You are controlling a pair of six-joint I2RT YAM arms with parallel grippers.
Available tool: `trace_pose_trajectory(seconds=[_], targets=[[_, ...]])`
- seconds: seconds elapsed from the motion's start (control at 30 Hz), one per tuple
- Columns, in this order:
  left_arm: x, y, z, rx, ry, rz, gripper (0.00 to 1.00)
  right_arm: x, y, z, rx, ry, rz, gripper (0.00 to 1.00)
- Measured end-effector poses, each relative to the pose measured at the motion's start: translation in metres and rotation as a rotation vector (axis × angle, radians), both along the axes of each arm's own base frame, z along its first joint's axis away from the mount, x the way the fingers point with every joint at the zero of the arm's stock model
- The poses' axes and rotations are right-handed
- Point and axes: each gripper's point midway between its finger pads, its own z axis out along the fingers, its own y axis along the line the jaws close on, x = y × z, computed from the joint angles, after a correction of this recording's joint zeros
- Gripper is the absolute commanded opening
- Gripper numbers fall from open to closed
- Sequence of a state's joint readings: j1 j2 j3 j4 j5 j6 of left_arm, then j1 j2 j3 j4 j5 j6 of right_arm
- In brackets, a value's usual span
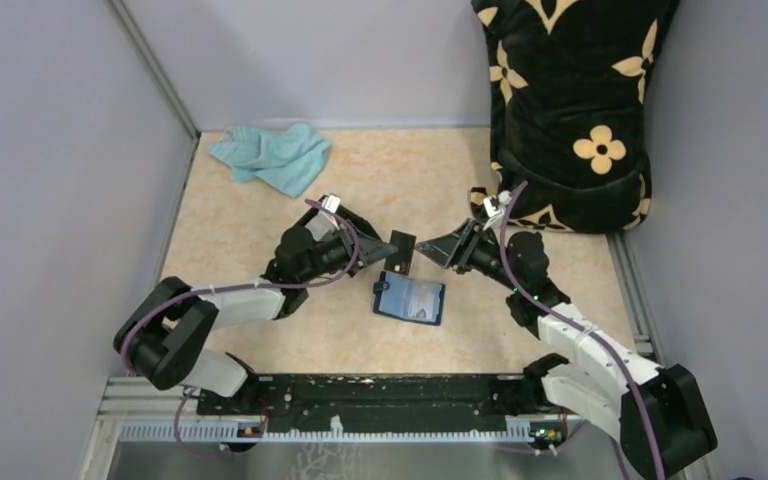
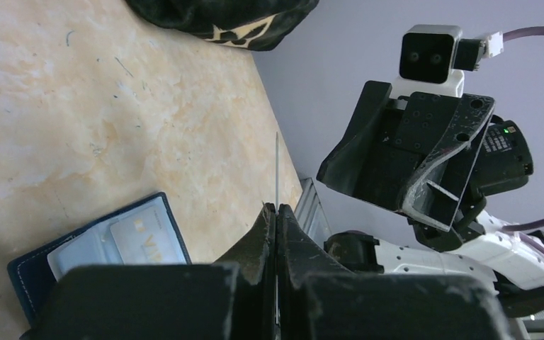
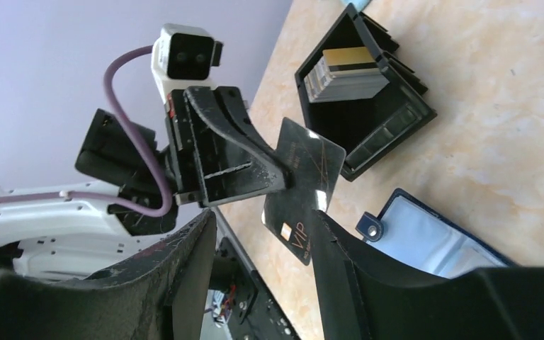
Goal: Put the credit cards into the card holder
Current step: Pick up the credit card from the storage box.
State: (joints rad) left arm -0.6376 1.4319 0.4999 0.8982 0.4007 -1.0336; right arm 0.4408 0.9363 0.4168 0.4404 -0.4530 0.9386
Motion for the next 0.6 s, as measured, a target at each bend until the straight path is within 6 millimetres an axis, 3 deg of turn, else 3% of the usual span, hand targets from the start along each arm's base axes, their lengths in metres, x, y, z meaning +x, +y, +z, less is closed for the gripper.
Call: trace_pose_trajectory(seconds=[0.6], targets=[[-0.011, -0.01, 0.01, -0.136, 0.031, -0.126, 0.0, -0.006, 0.008, -0.024, 0.033, 0.033, 0.062, 0.47]])
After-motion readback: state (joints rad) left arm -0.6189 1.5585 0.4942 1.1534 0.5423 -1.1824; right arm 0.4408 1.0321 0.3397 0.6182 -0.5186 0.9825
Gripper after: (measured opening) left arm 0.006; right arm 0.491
